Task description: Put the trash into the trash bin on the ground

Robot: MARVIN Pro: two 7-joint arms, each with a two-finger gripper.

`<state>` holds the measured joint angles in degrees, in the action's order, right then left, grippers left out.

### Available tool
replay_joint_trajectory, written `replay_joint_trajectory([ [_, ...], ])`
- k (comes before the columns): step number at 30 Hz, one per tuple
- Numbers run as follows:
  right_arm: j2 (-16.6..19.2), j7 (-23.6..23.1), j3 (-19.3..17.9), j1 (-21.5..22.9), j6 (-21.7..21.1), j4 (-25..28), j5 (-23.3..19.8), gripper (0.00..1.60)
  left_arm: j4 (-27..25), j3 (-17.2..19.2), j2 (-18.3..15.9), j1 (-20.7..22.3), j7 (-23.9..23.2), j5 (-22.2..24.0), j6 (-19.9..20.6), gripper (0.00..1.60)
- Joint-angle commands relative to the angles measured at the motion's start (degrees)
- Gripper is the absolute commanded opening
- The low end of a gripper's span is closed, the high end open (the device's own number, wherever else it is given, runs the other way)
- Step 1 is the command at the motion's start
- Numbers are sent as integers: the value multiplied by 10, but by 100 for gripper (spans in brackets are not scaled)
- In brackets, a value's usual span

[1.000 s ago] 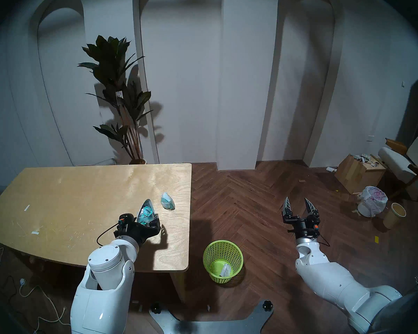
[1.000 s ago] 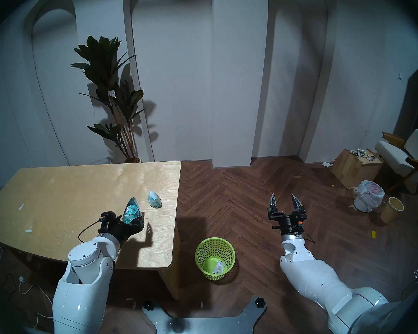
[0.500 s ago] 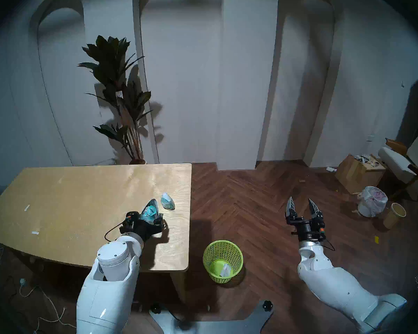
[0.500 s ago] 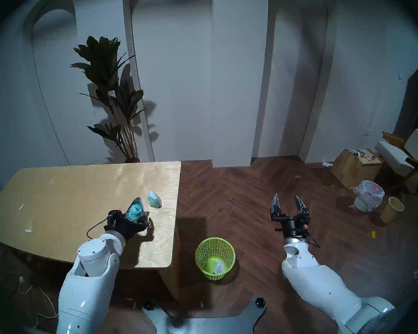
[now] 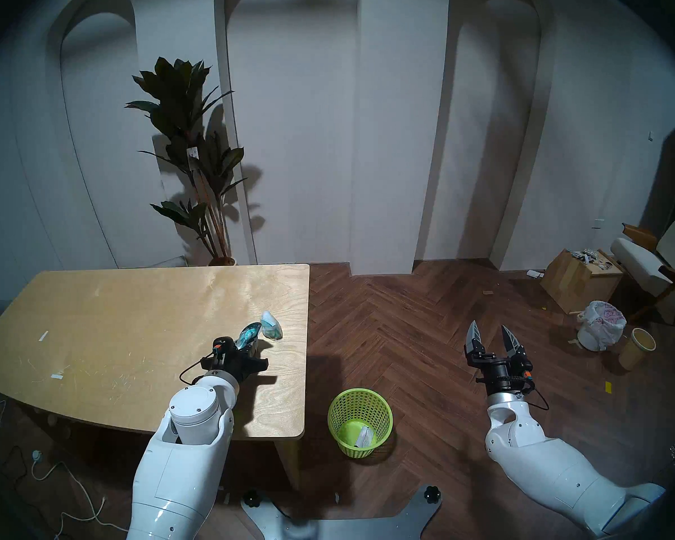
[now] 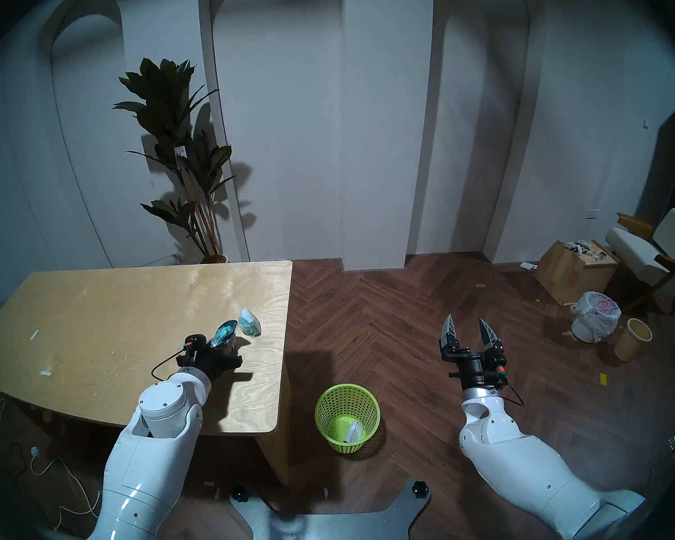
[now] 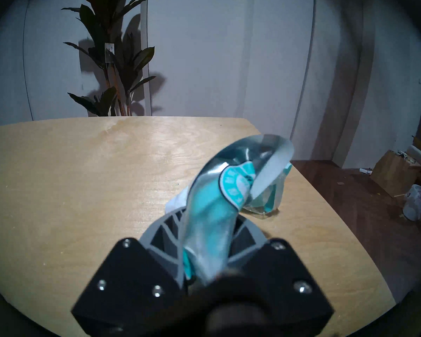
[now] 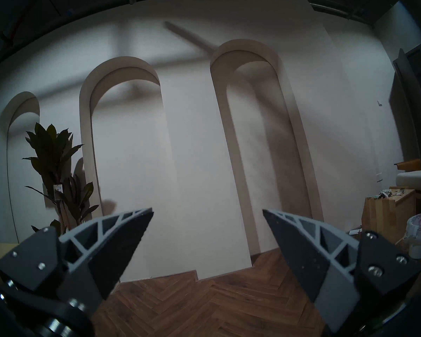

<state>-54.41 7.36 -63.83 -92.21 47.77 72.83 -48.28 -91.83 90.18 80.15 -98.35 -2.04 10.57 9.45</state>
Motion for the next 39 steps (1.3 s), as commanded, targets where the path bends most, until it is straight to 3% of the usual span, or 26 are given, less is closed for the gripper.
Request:
replay_joint_trajectory([
  [1, 31, 19, -10, -31, -22, 59, -5, 160, -42, -3, -2, 15, 6, -14, -40, 0],
  [10, 63, 71, -22, -70, -81, 132, -14, 160, -99, -11, -3, 17, 13, -32, -64, 0],
  [19, 93, 138, -32, -100, -146, 197, -14, 160, -96, -39, 2, 48, 1, -26, -61, 0],
  [30, 126, 219, -48, -135, -222, 277, -18, 160, -37, -98, 20, 123, -38, -28, -40, 0],
  [39, 130, 237, -55, -145, -233, 291, -21, 160, 12, -122, 56, 154, -53, -46, -46, 0],
])
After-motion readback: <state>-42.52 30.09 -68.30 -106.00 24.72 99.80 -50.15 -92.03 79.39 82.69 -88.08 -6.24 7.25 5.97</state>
